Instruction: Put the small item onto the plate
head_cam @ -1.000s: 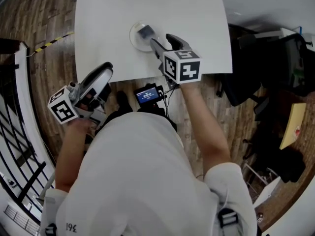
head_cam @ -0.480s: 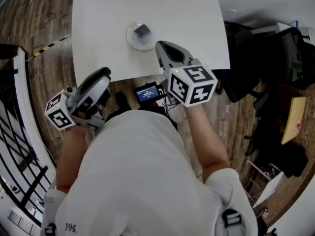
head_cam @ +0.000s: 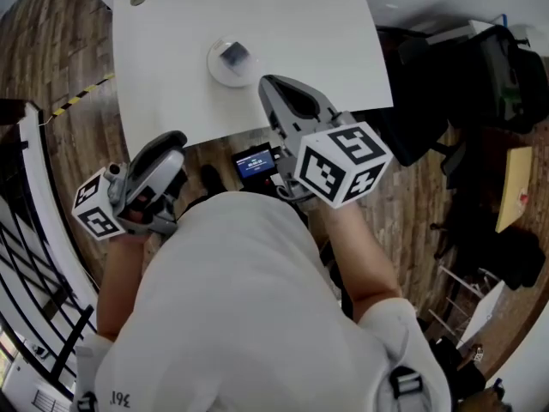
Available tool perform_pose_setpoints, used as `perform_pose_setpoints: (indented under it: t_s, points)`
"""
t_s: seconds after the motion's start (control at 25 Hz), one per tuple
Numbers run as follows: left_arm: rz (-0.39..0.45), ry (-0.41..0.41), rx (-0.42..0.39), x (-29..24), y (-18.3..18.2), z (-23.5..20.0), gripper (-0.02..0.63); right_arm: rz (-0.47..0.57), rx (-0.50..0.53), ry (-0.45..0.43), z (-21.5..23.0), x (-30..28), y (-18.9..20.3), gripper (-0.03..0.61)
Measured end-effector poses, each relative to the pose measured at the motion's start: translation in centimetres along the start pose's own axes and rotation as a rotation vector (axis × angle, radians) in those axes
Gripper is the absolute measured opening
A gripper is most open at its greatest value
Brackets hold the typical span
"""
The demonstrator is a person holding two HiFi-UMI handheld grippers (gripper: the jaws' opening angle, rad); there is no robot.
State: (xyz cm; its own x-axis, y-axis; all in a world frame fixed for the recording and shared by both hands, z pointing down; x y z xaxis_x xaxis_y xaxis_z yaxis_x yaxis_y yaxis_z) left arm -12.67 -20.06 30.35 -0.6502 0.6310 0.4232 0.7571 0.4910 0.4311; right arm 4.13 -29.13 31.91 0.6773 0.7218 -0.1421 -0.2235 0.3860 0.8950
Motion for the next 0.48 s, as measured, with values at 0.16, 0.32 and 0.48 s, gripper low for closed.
perform_pose_setpoints:
  t_s: [0.16,0.32,0.48]
  points:
    - [-0.008,-0.008,0.0,1.3,0.0,1.0,0.105,-0.013,-0.065,0.023,-0.3,0.4,1.5,0.0]
    - [-0.032,0.024,-0.007,0.5,-0.2,1.3,0.064,0.003,-0.073,0.037,-0.7,1.5,0.8,0.0]
    - [-0.056,0.085,-0.013,-1.3,0.1,1.5,0.024,0.044,-0.051,0.064,-0.2,3.0,-0.9,0.0]
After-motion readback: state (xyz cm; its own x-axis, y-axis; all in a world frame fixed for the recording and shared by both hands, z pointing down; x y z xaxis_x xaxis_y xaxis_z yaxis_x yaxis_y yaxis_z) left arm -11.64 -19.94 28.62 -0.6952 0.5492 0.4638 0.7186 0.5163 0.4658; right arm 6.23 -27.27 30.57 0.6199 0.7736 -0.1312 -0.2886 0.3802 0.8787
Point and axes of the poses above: the fingertips, and each gripper's own axes: x backward along the fingers, z to its right, y out of its underside, the point moved 4 cm from there along x, backward along the fingers, and after that the axes turned 12 degrees about z, right-handed, at the moved point
